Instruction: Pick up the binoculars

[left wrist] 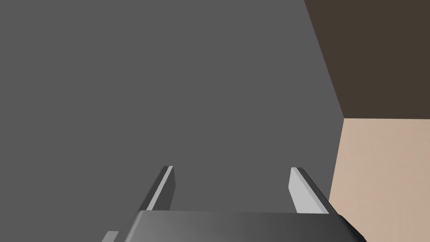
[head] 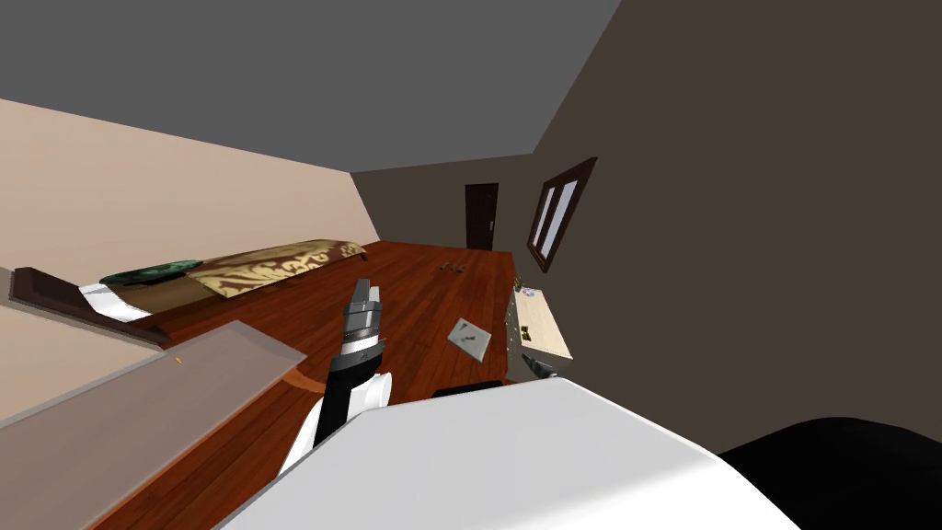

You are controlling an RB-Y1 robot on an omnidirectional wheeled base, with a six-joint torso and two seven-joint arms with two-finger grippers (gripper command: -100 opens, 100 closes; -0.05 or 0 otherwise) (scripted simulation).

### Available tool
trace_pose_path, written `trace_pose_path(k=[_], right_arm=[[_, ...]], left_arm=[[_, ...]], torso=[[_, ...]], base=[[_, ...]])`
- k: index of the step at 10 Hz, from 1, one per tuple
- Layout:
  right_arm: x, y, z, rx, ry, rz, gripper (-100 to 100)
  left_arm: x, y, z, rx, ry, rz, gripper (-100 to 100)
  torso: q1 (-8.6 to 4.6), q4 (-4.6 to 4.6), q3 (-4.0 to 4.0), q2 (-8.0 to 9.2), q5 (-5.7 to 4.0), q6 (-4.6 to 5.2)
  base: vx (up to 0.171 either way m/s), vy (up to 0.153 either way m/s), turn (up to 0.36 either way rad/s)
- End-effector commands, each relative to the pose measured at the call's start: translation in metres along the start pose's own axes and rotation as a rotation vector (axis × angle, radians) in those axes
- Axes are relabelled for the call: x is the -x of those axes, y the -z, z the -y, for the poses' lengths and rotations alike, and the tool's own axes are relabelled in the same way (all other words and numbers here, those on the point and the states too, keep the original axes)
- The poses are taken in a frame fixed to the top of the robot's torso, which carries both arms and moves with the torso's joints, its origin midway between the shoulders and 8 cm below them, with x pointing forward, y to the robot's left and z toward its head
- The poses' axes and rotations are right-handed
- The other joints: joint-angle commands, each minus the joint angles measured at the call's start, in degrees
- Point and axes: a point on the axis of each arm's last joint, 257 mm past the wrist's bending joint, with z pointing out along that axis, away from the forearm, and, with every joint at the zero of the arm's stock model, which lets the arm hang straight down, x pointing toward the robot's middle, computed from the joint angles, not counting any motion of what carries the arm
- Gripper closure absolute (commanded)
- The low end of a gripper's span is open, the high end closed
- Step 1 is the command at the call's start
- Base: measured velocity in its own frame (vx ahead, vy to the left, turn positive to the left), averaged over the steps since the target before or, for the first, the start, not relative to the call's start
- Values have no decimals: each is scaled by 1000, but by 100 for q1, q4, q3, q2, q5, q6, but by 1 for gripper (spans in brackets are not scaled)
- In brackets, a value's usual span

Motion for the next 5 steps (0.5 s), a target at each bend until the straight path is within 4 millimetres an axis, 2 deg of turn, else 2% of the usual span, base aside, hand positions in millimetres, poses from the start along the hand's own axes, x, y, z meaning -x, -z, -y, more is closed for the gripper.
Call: trace_pose_path(k=[1,2,4,5], right_arm=[[-9,2,20,-43,29,-29,-100],[-9,2,20,-43,29,-29,-100],[-15,-1,52,-115,119,-73,-100],[-17,0,55,-120,119,-77,-100]], left_arm=[[0,0,0,0,0,0,0],[0,0,0,0,0,0,0],[0,0,0,0,0,0,0],[0,0,0,0,0,0,0]], torso=[[0,0,0,0,0,0],[-3,0,-1,-1,0,2],[-11,-1,-5,-9,-2,-1],[-4,-1,-3,-6,0,0]], base=[[-19,42,59],[-5,14,-11],[-11,36,147],[-15,33,58]])
